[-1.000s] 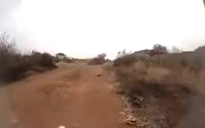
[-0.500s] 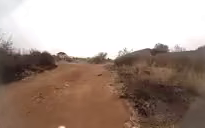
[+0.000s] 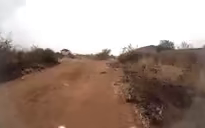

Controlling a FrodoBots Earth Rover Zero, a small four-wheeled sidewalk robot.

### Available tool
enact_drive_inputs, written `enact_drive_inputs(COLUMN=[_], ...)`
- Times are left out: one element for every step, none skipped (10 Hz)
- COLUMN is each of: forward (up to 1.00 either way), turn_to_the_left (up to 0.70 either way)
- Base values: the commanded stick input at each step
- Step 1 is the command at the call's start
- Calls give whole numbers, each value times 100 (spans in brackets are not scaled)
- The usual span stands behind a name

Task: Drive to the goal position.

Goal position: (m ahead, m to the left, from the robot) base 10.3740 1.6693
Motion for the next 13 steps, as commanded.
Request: enact_drive_inputs(forward=[50, 50, 50, 50, 50, 50, 50, 50, 50, 50, 50, 50, 50], turn_to_the_left=[50, 16, 0, 0, 0, 0, 0, 0, 0, 0, 0, 0, 0])
